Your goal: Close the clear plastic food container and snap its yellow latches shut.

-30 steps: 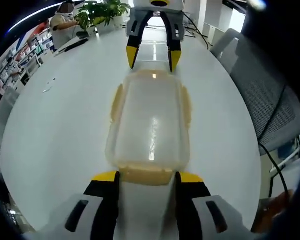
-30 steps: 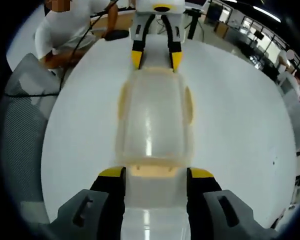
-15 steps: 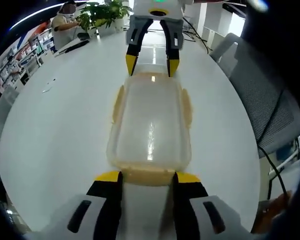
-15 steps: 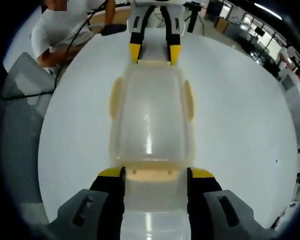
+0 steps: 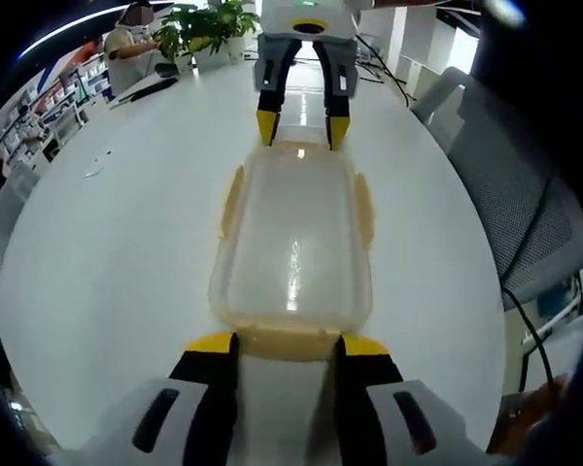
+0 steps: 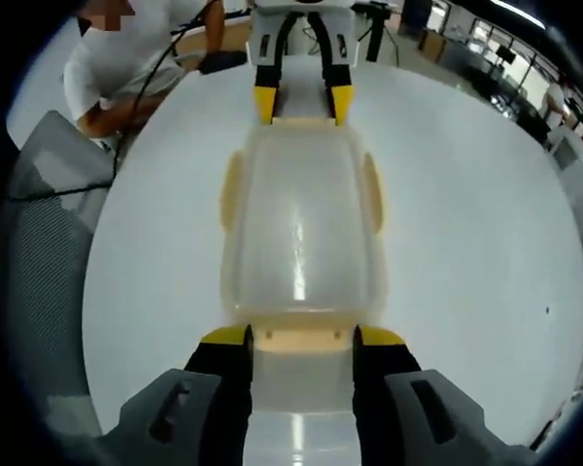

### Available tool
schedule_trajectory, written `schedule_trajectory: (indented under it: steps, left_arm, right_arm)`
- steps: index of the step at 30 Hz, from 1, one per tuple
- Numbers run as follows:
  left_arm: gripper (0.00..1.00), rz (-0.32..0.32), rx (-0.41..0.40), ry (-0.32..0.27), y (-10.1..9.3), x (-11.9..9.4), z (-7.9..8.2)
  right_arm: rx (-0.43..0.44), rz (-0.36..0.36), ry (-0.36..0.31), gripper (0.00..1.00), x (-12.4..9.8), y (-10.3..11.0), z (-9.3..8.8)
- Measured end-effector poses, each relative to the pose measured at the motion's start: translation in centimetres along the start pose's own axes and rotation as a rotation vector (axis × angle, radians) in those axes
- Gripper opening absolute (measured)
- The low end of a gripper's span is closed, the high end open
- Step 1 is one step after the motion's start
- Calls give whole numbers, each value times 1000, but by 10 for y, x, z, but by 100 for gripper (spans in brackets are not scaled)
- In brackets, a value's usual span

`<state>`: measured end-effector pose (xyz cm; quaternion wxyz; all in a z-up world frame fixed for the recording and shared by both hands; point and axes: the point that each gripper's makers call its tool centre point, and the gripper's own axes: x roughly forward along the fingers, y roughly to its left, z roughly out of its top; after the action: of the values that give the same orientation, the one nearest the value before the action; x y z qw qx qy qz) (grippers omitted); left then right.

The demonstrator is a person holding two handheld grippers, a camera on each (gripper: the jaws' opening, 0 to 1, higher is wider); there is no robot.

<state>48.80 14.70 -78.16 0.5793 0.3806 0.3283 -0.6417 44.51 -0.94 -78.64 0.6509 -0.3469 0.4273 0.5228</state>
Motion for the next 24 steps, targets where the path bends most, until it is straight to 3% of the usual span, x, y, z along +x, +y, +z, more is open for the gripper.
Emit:
schedule_trajectory:
  steps: [13, 24]
  left_arm:
    - [31, 3, 1, 13, -1, -1, 0]
    - [31, 0, -29, 31, -15, -11, -5]
  right_arm:
    - [18, 13, -3, 35, -1, 5, 1]
    - [-7, 19, -23, 34, -7, 15, 11]
